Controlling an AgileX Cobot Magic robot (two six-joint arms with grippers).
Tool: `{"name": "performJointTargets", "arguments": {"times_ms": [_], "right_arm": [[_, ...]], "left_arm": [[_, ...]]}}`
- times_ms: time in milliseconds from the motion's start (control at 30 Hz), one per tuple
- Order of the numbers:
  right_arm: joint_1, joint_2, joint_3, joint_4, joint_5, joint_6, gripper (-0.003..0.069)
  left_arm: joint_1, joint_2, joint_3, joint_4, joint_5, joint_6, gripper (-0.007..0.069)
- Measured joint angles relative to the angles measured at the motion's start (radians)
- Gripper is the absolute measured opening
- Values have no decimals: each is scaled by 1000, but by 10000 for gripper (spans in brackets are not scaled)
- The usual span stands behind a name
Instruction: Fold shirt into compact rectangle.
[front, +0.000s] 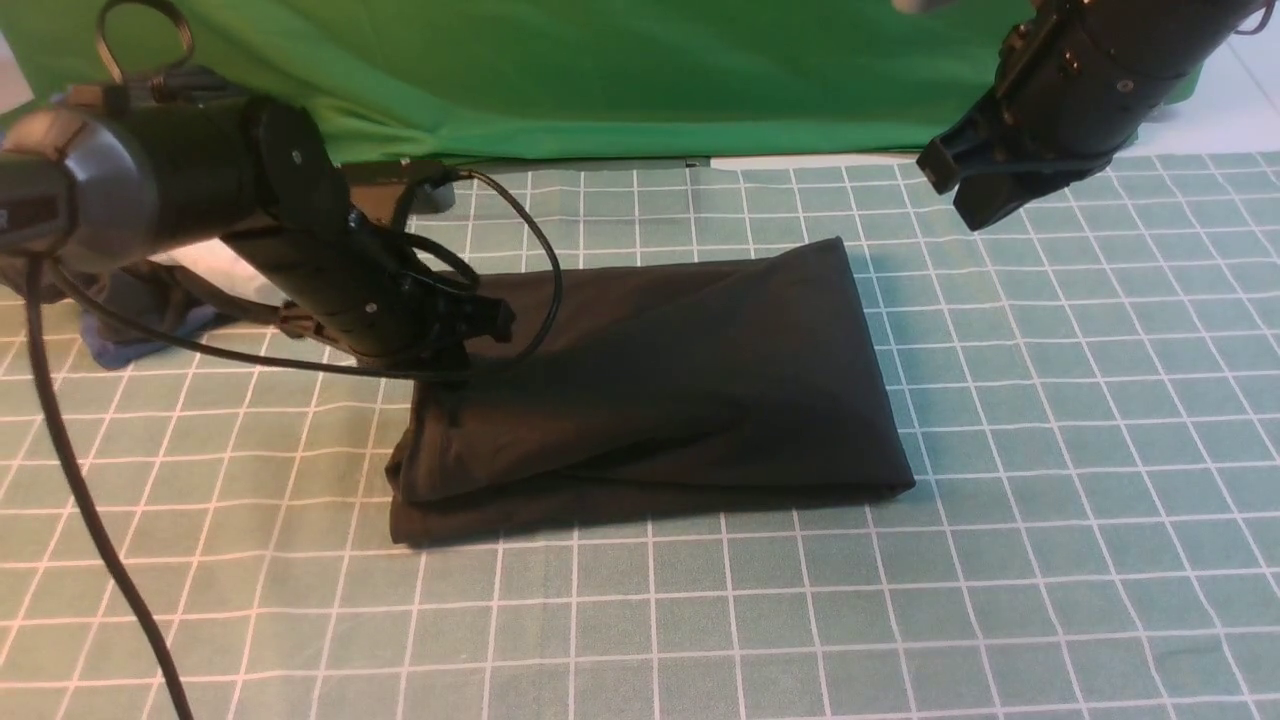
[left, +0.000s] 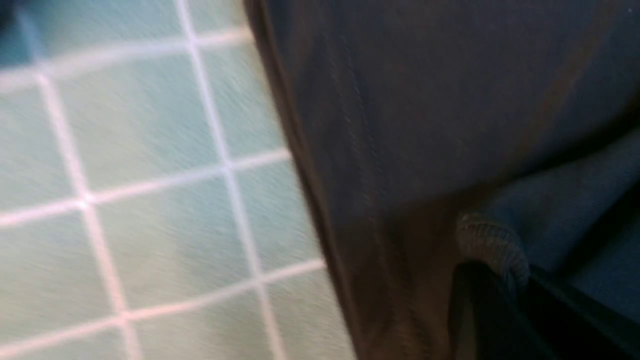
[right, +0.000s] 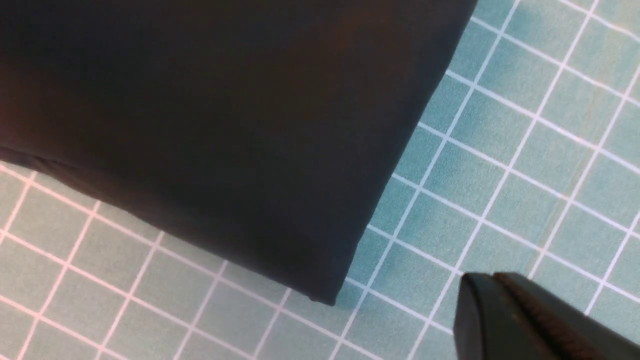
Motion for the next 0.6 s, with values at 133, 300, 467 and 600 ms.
{"name": "performJointTargets", "arguments": {"times_ms": [133, 300, 467, 600], "right_arm": [[0, 0, 0, 0, 0, 0, 15], [0, 0, 0, 8, 0, -1, 15], [0, 0, 0, 19, 0, -1, 16], [0, 0, 0, 45, 0, -1, 17]], "left_arm": [[-1, -5, -26, 37, -23, 46, 14], [-1, -5, -27, 50, -46, 96, 15], [-2, -2, -27, 87, -36, 100, 27], [-2, 2, -27, 101, -30, 100, 116]]}}
